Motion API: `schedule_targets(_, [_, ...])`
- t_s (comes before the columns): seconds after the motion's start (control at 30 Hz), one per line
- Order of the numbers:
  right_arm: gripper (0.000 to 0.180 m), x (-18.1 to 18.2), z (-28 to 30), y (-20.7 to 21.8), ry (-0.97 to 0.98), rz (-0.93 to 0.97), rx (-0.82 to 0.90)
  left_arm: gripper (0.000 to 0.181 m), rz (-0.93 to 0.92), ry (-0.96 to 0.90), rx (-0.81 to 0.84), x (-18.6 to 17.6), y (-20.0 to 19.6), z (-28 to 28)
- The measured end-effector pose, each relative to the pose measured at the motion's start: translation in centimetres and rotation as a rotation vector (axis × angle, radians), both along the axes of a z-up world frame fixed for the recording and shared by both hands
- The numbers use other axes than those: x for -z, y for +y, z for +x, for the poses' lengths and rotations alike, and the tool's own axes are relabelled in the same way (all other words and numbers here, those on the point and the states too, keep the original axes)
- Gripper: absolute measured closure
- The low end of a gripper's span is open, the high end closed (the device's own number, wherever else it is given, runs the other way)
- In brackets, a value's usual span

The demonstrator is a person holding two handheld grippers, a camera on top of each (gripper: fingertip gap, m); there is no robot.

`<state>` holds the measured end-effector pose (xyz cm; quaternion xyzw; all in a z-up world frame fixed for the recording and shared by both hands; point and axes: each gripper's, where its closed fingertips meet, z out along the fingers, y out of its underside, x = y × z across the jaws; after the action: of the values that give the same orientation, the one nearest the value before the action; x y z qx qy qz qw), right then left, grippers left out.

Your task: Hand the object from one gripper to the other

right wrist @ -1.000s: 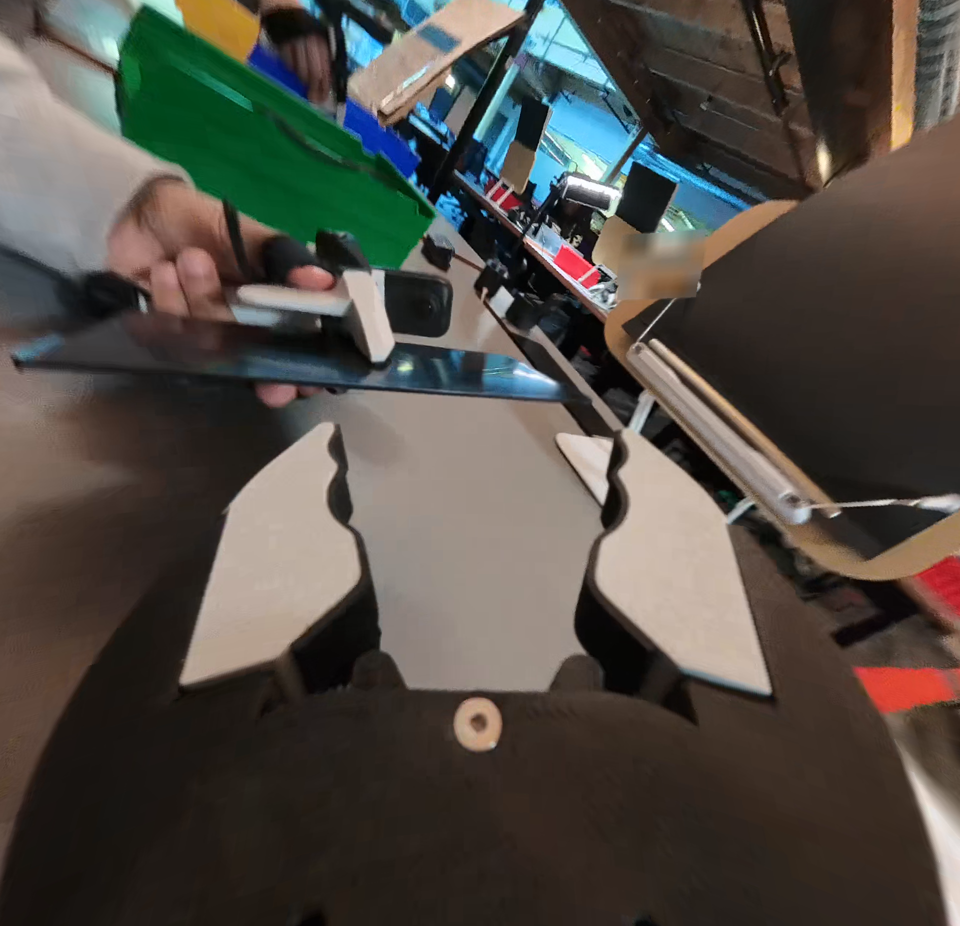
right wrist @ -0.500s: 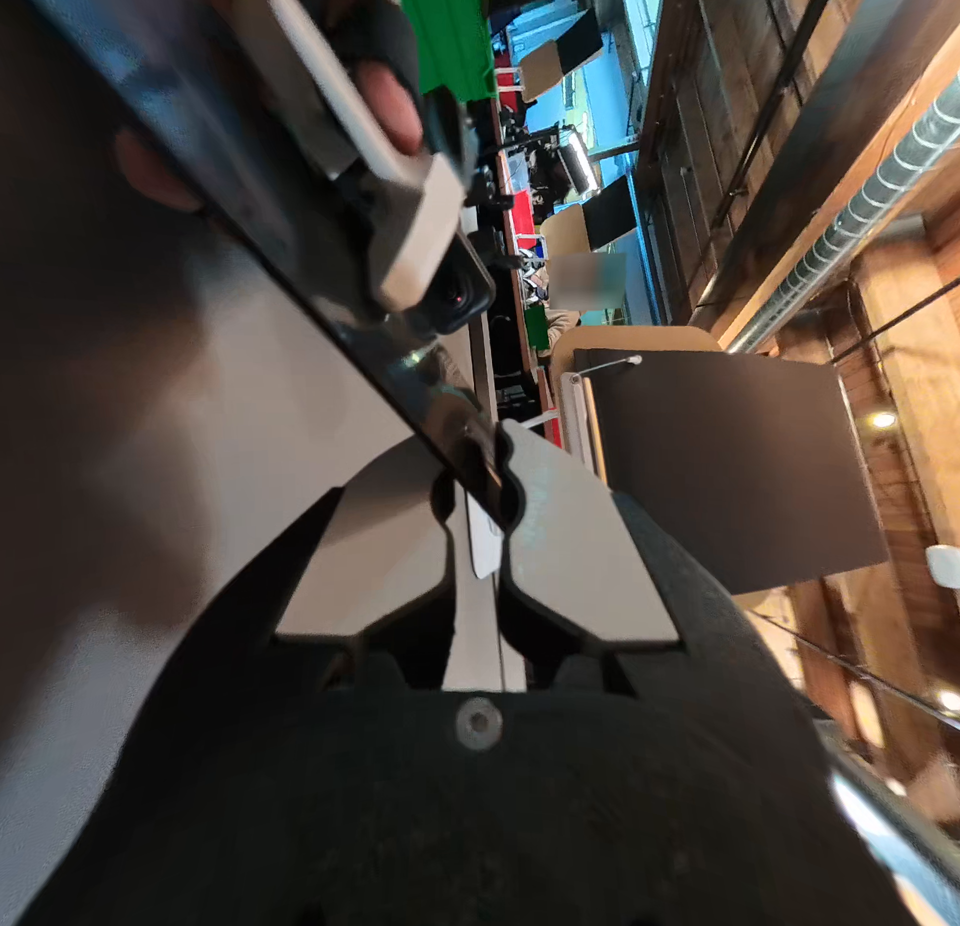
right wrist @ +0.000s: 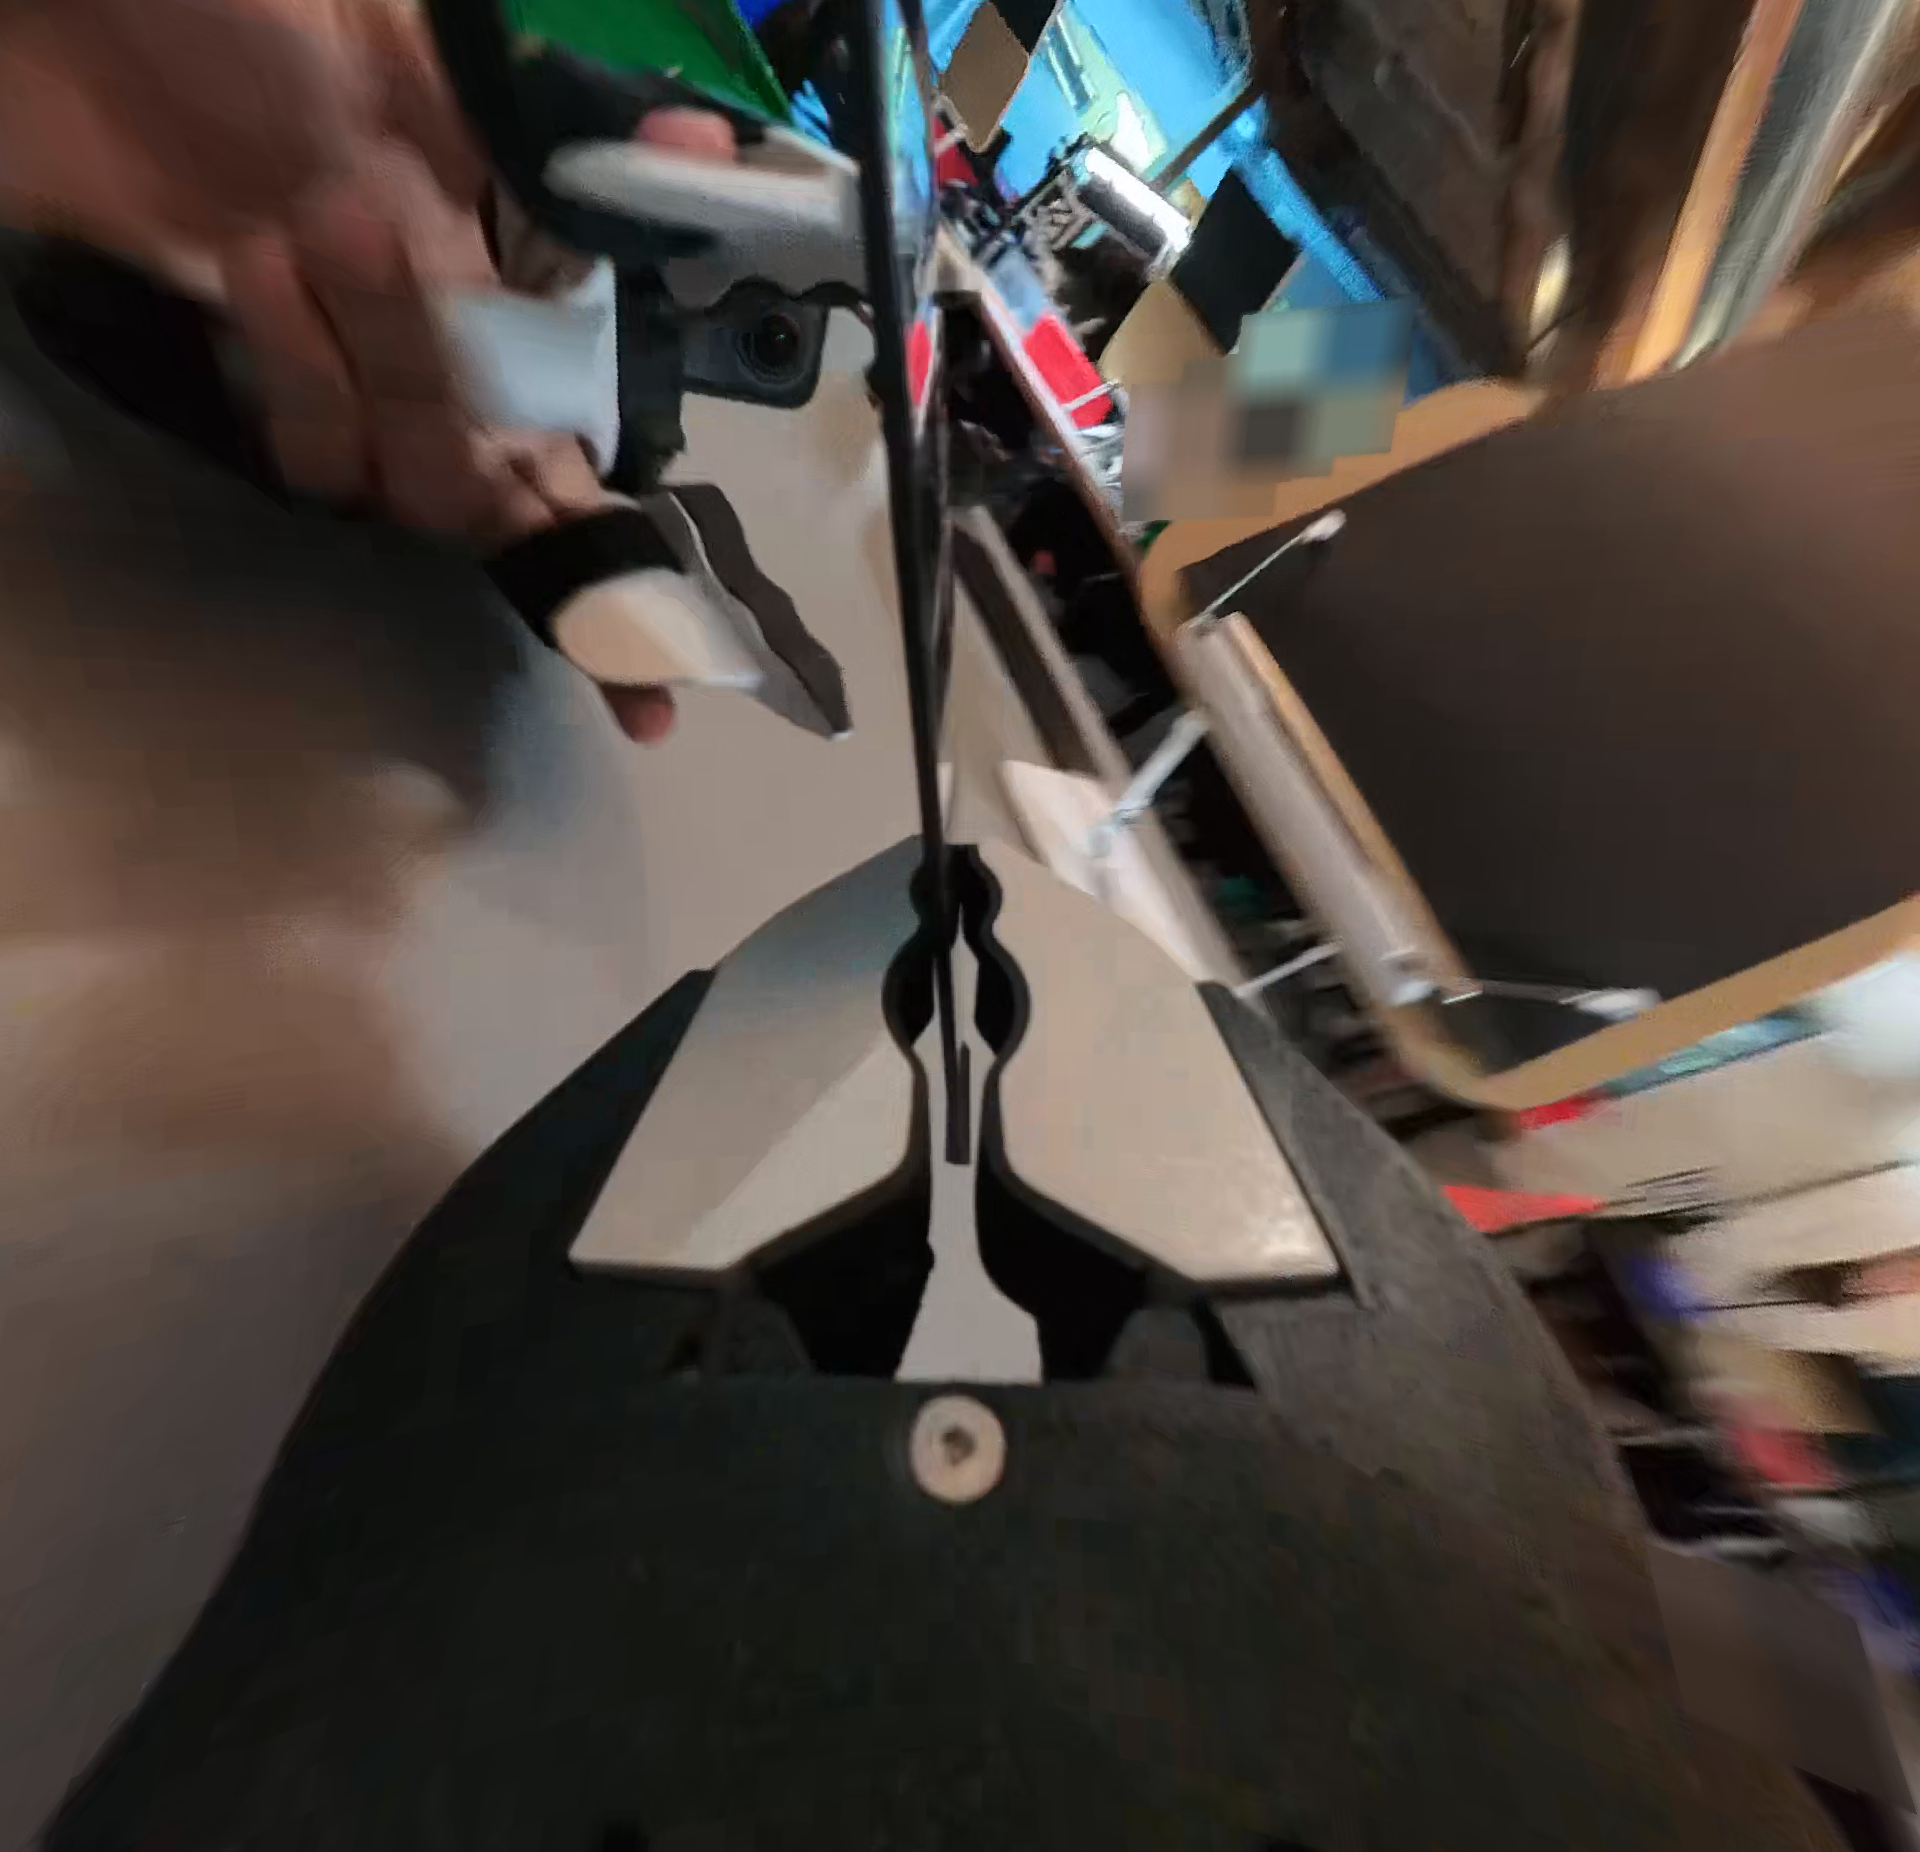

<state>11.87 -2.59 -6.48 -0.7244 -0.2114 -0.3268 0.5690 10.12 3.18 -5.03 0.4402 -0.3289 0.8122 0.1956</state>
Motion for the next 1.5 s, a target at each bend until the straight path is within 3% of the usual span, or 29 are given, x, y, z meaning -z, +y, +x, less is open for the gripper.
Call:
schedule_targets(0.03, [0.177, 0.1, -0.3, 0.1, 0.157, -0.003, -0.025, 0.085, 0.066, -0.044, -0.038, -0.3, 0.0, -0.1])
schedule_targets(0.2, [0.177, 0.3, -2.5, 0.2, 0.875, -0.042, -0.214, 0.093, 0.345, -0.239, -0.141, -1.1, -1.4, -0.8])
schedule_targets(0.43, [0.178, 1.5, -6.8, 0.4, 1.372, -0.232, -0.491, 0.105, 0.369, -0.376, -0.117, -2.5, -2.8, -2.3])
schedule_targets(0.63, [0.178, 3.8, -9.7, 0.3, 1.386, -0.452, -0.515, 0.113, 0.373, -0.326, -0.043, -1.5, -3.6, -2.2])
schedule_targets(0.73, [0.177, 4.6, -10.5, 0.3, 1.376, -0.509, -0.515, 0.141, 0.389, -0.302, -0.028, -1.0, -3.6, -2.1])
schedule_targets(0.8, [0.177, 5.0, -10.5, 0.4, 1.378, -0.513, -0.501, 0.177, 0.394, -0.305, -0.005, -0.9, -3.6, -2.4])
schedule_targets(0.97, [0.174, 5.1, -9.5, 0.7, 1.398, -0.458, -0.483, 0.178, 0.442, -0.309, -0.043, -1.0, -3.4, -2.2])
schedule_targets(1.2, [0.146, 3.3, -6.4, 1.0, 1.408, -0.244, -0.447, 0.179, 0.359, -0.264, -0.100, -1.3, -1.6, -1.6])
schedule_targets(1.5, [0.134, 0.8, -3.0, 0.8, 1.370, 0.017, -0.398, 0.179, 0.427, -0.224, -0.038, 0.2, -2.9, -1.4])
